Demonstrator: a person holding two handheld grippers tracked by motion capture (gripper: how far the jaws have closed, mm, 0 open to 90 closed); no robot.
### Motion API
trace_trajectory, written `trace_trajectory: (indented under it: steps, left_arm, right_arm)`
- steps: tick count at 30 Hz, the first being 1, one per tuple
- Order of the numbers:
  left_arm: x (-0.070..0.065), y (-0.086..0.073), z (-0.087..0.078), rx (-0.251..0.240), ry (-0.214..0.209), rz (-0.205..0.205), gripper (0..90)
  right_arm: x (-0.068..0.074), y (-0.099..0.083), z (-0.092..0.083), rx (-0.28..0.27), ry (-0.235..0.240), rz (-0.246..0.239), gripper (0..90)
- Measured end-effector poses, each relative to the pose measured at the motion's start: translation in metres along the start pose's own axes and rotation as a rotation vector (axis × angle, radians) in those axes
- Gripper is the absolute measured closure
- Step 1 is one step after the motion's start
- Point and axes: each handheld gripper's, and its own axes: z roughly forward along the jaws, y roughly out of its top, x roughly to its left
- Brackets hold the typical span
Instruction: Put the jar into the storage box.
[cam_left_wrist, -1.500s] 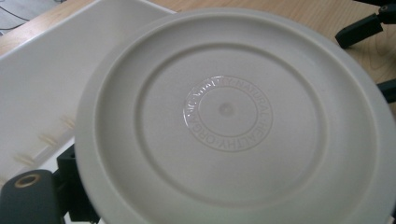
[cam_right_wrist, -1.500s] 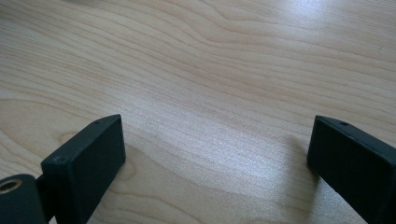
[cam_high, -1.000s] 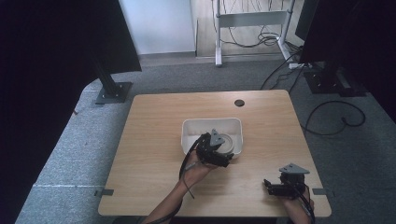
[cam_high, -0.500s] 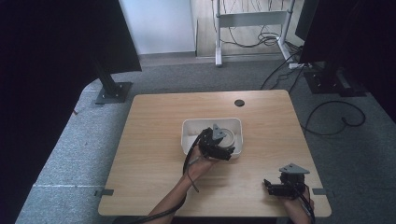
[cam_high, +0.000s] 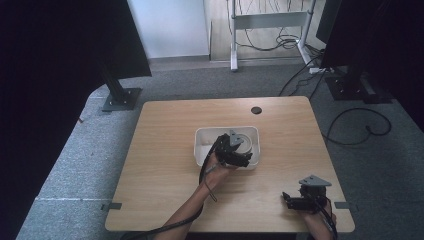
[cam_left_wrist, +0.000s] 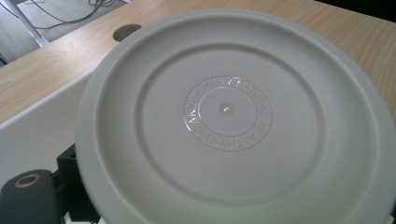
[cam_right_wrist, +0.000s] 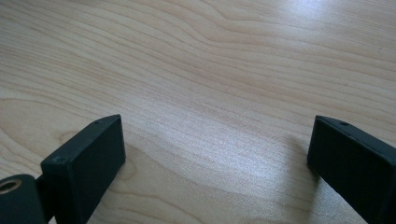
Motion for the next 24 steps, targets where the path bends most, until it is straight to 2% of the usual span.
trace_trajectory:
  steps: [9,18,24]
  left_arm:
    - [-0.002,-0.006,0.015,0.015,0.032,-0.018,10.1]
    - [0.000,-0.017,0.026,0.032,0.049,-0.061,10.1]
    - [-0.004,-0.021,0.031,0.056,0.058,-0.058,10.1]
  right_arm:
    - [0.000,0.000,0.000,0.000,0.003,-0.003,3.9]
    - [0.000,0.000,0.000,0.000,0.005,-0.006,3.9]
    - [0.000,0.000,0.000,0.000,0.005,-0.006,3.9]
